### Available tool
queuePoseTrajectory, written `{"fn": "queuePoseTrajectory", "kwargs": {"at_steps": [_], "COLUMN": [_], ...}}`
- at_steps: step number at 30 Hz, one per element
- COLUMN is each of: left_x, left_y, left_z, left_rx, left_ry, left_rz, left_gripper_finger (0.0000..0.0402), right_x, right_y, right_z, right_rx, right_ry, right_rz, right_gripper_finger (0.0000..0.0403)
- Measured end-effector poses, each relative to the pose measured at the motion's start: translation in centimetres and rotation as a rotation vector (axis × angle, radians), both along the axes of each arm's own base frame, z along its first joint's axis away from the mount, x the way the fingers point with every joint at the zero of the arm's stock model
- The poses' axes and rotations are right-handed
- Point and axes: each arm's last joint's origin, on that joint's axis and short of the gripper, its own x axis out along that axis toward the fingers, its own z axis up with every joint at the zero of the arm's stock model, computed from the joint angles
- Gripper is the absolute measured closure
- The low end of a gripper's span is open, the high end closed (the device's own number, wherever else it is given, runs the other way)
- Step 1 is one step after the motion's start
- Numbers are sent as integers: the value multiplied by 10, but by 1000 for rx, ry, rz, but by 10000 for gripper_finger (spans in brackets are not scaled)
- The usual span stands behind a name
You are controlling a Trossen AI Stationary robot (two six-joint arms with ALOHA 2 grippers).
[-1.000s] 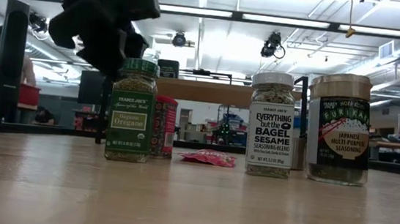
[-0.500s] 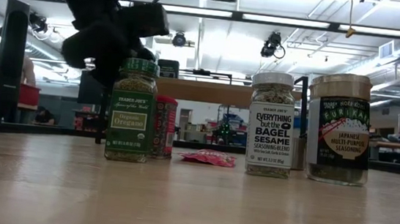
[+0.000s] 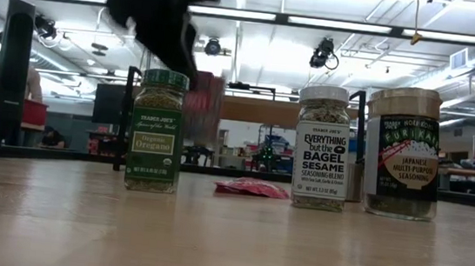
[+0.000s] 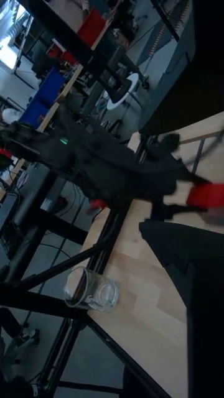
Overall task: Shelf spices
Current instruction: Put the red seasoning can on the shelf
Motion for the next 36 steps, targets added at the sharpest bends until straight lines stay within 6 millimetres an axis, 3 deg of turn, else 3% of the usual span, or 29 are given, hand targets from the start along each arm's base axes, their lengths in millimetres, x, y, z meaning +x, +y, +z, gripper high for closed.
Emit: {"fn": "queuePoseTrajectory", "kwargs": {"at_steps": [6, 10, 13, 17, 21, 36], "left_x": [10, 15, 12, 6, -1, 17], "left_y": [18, 55, 89, 131, 160, 224], "left_z": [67, 95, 105, 113, 115, 82], "left_rx": [212, 239, 243, 207, 186, 121], "left_ry": [-42, -92, -88, -109, -132, -82], "left_rz": [-13, 42, 85, 113, 122, 139], "left_gripper_finger": [207, 207, 207, 207, 207, 207], "right_x": [0, 0, -1, -2, -2, -3], "right_y": [0, 0, 2, 3, 4, 4], "right_z": [0, 0, 0, 0, 0, -2], "right_rx": [-8, -8, -8, -13, -27, -51], "right_ry": [2, 1, 1, 1, 3, 20], "right_rz": [2, 2, 7, 16, 21, 24], "right_gripper_finger": [163, 163, 163, 163, 163, 163]}}
